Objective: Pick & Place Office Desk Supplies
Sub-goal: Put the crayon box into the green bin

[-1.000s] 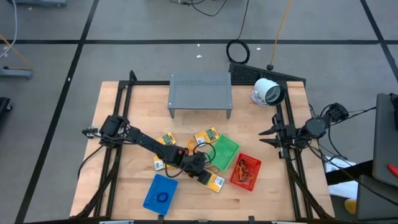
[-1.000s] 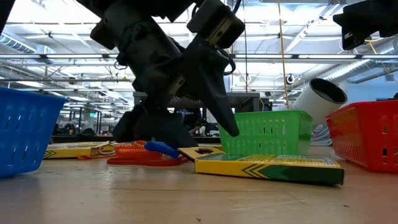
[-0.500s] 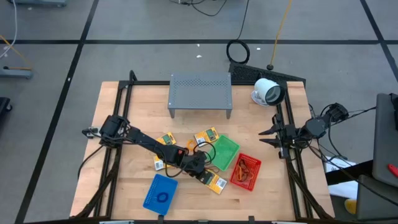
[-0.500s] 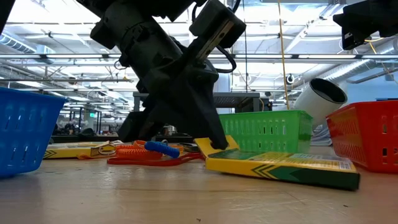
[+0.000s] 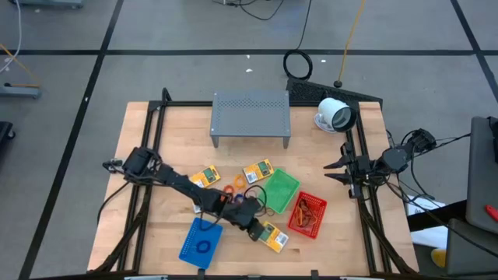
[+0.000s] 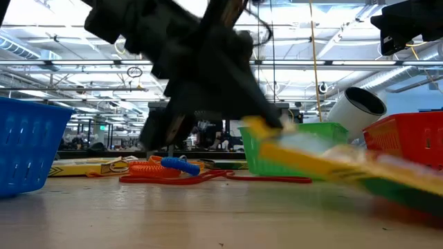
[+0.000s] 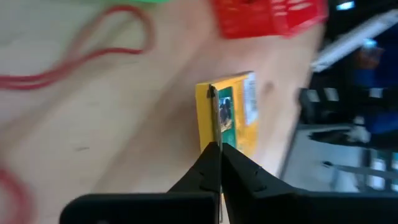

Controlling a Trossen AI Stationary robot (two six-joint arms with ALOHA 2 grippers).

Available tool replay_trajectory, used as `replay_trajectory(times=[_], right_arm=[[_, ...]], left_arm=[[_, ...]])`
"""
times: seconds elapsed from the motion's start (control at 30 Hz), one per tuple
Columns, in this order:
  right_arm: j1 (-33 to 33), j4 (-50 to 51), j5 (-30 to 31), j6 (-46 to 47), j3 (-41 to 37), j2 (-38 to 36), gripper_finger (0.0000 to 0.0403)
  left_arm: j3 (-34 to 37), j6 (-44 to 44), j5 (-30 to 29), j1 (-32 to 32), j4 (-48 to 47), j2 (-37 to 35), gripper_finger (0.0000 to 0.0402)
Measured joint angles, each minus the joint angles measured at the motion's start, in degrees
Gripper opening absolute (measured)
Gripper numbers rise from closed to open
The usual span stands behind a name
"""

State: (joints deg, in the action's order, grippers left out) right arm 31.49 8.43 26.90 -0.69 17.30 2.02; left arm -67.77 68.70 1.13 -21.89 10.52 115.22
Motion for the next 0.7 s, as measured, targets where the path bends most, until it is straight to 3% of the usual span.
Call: replay_trajectory(times=[0.13, 0.4, 0.7], right_arm=[[0.0, 0.0, 0.0, 0.0, 0.0, 0.0, 0.0096], [0.0, 0.0, 0.0, 0.0, 0.0, 0.0, 0.0095], [0.0, 0.0, 0.0, 0.0, 0.0, 0.0, 0.0094]], left_arm=[[0.0, -2.1, -1.3, -0.5, 3.3, -2.1, 0.0002], [0.0, -10.3, -7.3, 0.2, -0.2, -10.9, 0.0001], [0.0, -15.1, -7.7, 3.4, -2.7, -15.6, 0.0001]])
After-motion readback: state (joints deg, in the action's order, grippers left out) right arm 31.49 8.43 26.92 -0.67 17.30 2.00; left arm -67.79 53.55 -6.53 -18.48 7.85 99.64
